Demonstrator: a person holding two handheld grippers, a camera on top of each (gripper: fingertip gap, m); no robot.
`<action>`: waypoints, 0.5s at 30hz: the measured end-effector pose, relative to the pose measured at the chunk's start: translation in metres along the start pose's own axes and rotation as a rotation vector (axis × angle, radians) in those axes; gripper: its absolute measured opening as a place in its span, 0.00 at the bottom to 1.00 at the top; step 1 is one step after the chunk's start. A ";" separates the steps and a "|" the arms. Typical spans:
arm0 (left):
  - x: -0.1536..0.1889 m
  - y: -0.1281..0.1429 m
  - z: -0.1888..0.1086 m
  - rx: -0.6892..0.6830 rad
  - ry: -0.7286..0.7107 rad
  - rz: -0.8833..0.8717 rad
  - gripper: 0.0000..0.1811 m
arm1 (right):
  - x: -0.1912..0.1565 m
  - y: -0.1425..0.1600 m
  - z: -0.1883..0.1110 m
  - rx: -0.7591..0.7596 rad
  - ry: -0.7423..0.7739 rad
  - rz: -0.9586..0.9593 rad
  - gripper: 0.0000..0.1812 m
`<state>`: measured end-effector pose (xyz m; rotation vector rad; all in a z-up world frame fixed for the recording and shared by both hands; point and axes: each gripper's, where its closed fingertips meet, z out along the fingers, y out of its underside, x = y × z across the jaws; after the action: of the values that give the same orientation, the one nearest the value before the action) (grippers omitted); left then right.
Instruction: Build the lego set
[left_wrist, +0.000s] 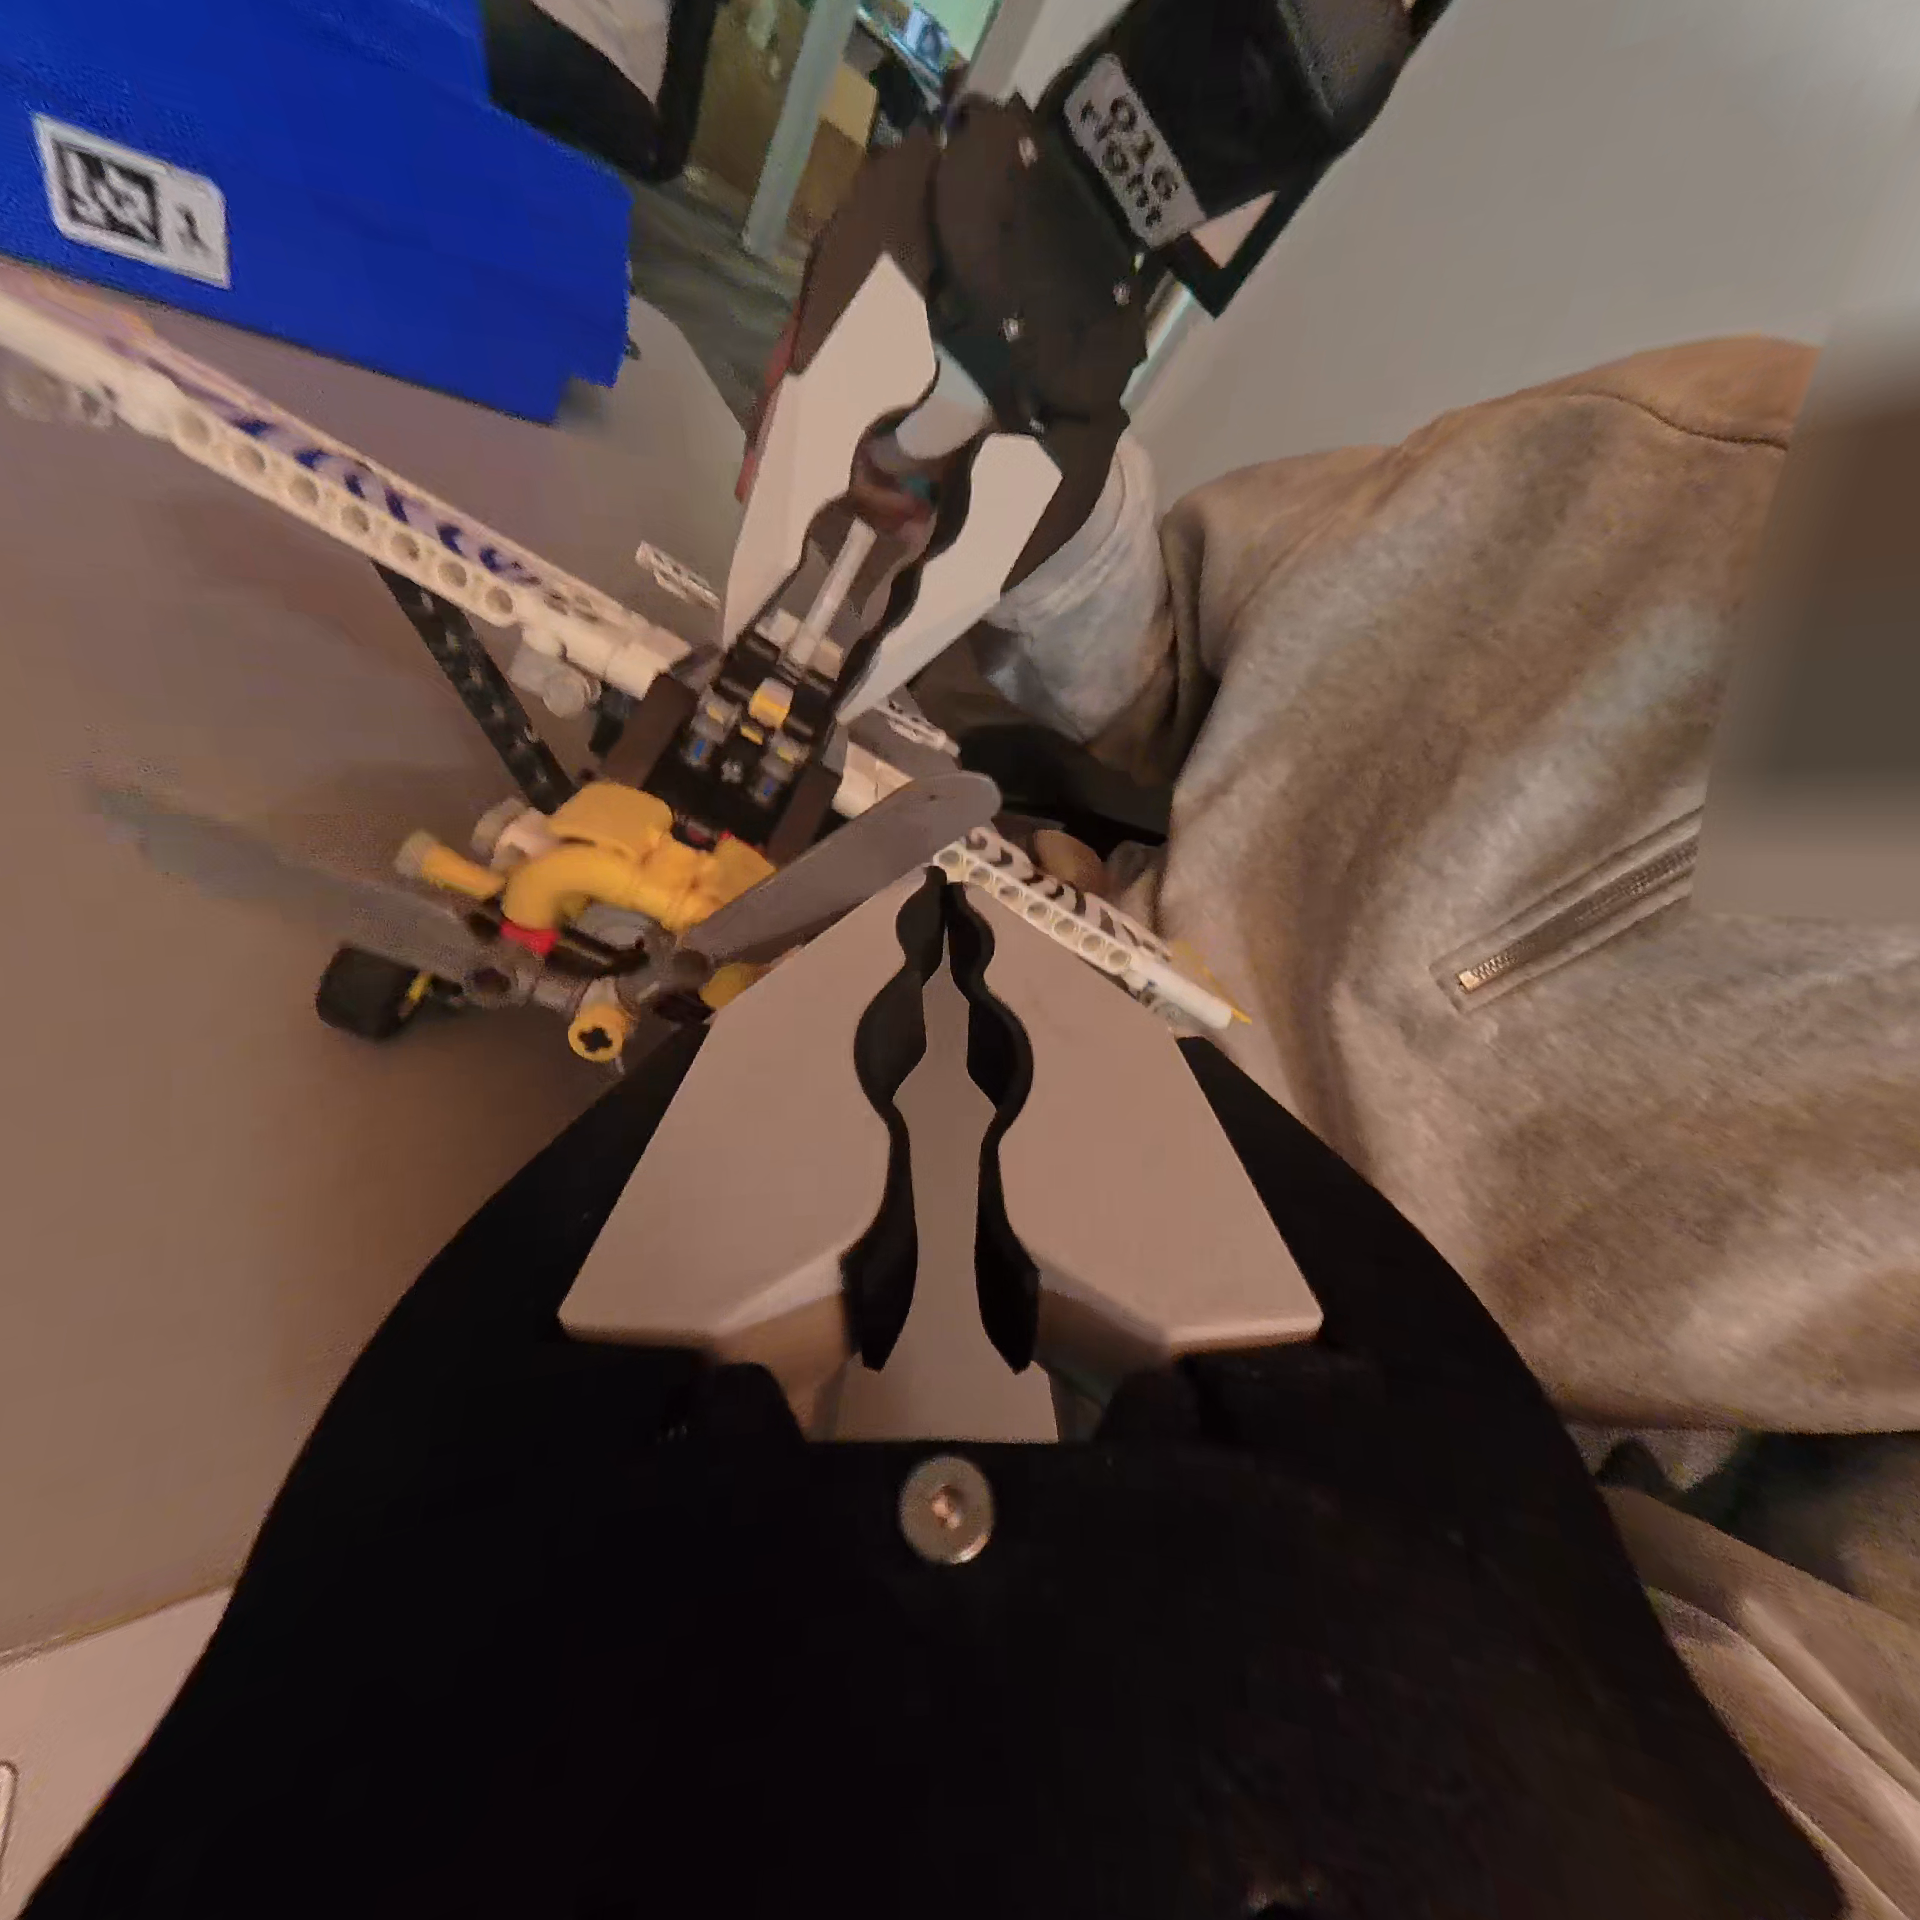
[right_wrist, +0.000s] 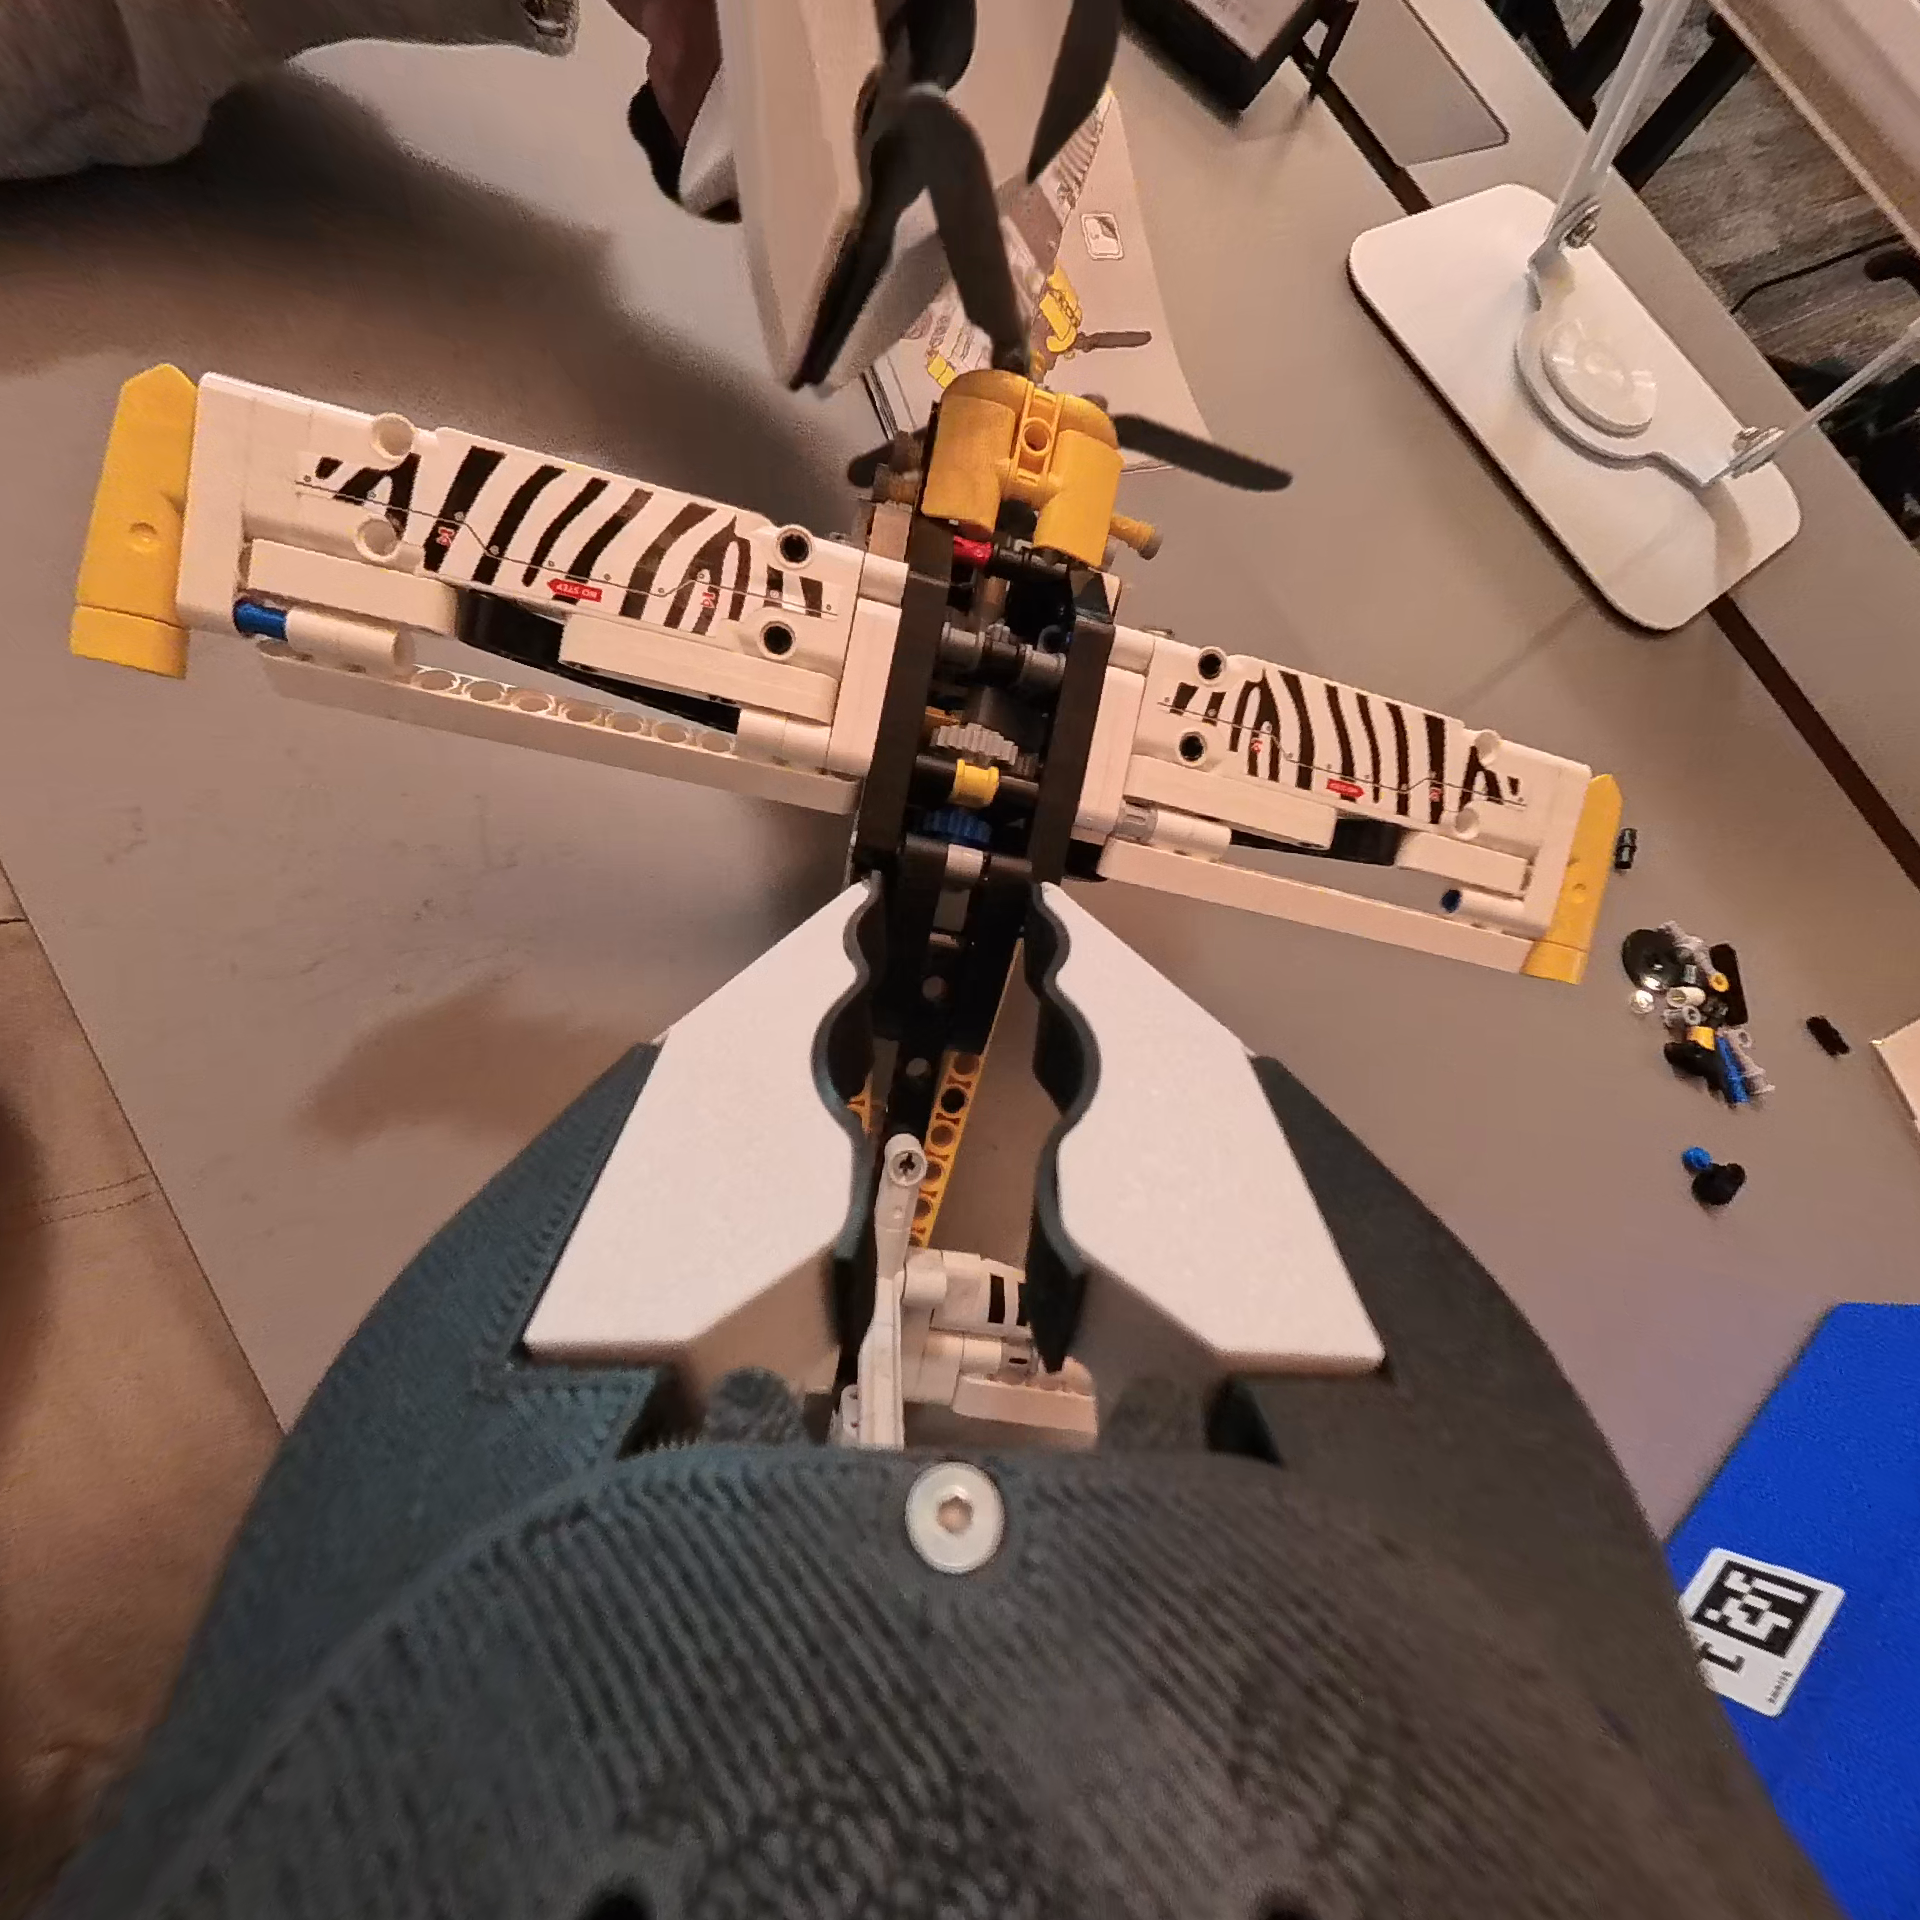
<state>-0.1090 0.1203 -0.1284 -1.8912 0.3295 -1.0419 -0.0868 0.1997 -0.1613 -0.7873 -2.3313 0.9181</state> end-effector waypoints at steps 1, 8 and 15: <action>-0.002 -0.005 0.000 0.018 -0.028 0.014 0.00 | 0.000 0.000 0.000 0.002 -0.001 0.000 0.13; -0.056 -0.039 -0.021 0.166 -0.438 0.035 0.00 | 0.000 -0.001 0.001 0.007 -0.002 -0.007 0.13; -0.101 -0.004 -0.036 0.076 -0.583 -0.160 0.00 | 0.001 -0.001 0.002 0.011 -0.004 -0.008 0.13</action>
<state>-0.1983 0.1609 -0.1708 -2.0749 -0.1982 -0.5492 -0.0886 0.1986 -0.1613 -0.7716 -2.3292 0.9284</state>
